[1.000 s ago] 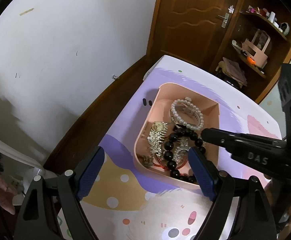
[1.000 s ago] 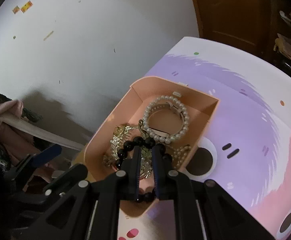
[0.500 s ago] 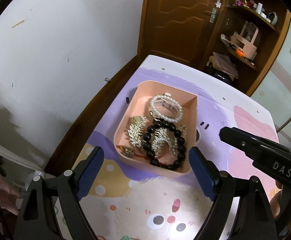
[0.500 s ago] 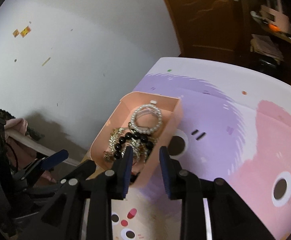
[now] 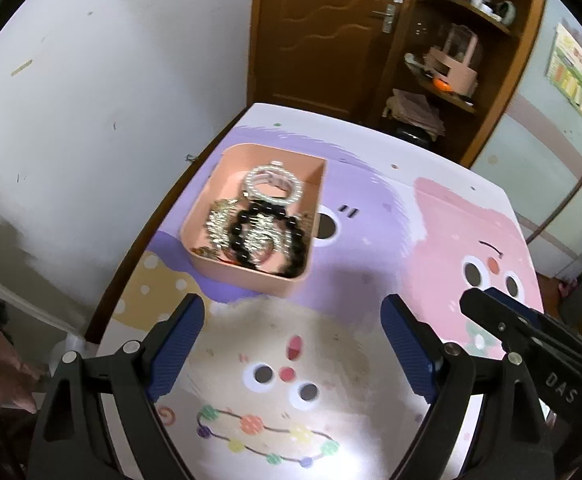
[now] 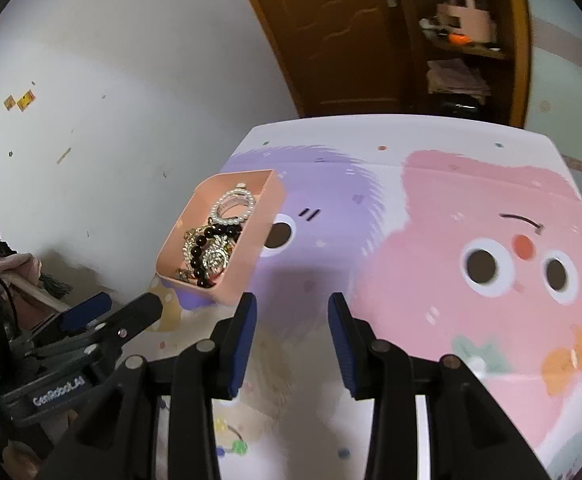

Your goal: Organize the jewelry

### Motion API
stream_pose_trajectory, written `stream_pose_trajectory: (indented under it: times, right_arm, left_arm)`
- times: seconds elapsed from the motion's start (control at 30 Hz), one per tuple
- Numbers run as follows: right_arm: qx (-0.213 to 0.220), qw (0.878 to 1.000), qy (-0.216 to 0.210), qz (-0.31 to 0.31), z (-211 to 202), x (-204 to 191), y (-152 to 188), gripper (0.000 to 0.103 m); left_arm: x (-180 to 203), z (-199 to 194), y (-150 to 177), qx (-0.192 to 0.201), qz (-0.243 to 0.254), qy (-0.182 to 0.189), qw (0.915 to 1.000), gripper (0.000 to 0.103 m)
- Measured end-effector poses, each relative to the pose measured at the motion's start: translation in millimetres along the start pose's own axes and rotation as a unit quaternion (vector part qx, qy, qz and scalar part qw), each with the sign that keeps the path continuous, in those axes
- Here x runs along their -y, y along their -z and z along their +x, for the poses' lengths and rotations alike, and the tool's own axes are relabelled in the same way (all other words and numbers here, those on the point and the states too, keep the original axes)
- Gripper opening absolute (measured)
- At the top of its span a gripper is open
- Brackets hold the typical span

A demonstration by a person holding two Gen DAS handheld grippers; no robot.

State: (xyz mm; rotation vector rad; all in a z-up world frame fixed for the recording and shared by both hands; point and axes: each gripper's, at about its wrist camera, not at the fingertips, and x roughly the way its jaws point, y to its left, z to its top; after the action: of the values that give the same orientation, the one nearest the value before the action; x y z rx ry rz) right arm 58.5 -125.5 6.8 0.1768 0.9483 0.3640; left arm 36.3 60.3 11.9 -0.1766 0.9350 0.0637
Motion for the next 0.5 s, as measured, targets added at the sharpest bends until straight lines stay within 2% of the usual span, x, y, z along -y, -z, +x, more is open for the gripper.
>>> stream_pose_trajectory:
  times: [0.07,0.1,0.13,0.23,0.5]
  right_arm:
    - [0.008,1.000,0.007,0.007,-14.5,4.1,6.5,0.037]
    - [0.013,1.000,0.010,0.009,-22.6,5.9,10.7,0.038]
    - [0.016,1.000,0.013,0.012,-27.8,7.9,13.4,0.043]
    - [0.035,0.999,0.032,0.022,-47.9,15.4,22.6,0.053]
    - [0.069,0.995,0.064,0.037,-89.8,32.7,38.1,0.053]
  left_arm:
    - [8.5,-8.3,4.4,0.000,0.002,-0.002,1.0000,0.095]
    - [13.2,-13.1,6.9,0.000,0.001,-0.004,1.0000,0.101]
    - [17.0,-16.8,8.8,0.000,0.000,-0.009,1.0000,0.102]
    - [30.5,-26.8,13.8,0.001,0.006,-0.007,1.0000,0.102]
    - [74.1,-51.9,25.4,0.030,0.050,-0.013,0.9982,0.102]
